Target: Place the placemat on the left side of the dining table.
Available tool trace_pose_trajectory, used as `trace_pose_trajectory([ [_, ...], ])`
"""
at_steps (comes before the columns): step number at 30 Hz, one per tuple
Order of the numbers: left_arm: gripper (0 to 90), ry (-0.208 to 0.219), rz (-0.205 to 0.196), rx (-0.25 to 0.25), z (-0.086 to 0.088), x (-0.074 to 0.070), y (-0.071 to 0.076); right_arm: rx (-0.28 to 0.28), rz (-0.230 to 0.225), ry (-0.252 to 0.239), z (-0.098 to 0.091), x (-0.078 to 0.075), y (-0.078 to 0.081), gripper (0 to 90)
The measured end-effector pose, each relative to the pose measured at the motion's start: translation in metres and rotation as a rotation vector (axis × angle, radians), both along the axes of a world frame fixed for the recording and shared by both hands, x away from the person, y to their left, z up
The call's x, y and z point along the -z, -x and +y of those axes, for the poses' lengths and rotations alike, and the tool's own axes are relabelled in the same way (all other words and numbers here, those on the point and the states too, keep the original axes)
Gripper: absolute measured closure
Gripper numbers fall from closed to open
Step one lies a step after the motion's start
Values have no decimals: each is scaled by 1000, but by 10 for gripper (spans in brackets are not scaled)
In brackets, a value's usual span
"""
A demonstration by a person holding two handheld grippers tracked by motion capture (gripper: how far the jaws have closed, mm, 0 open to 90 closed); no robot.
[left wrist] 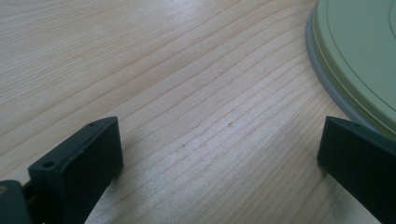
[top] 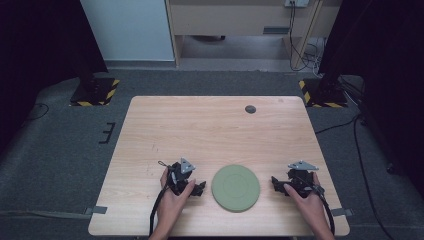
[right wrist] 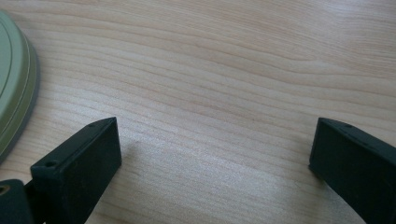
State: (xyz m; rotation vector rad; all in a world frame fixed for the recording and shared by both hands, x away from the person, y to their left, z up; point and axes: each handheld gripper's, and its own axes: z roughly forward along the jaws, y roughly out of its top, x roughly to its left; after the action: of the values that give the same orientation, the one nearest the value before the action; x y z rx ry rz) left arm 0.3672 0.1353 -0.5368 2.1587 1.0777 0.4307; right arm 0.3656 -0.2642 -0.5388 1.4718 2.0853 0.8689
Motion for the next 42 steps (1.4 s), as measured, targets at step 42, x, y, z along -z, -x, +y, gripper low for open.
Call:
trace_pose_trajectory([
  [42,34,64,-19,117,-30,-10,36,-212,-49,-31,27,-12,24,41],
])
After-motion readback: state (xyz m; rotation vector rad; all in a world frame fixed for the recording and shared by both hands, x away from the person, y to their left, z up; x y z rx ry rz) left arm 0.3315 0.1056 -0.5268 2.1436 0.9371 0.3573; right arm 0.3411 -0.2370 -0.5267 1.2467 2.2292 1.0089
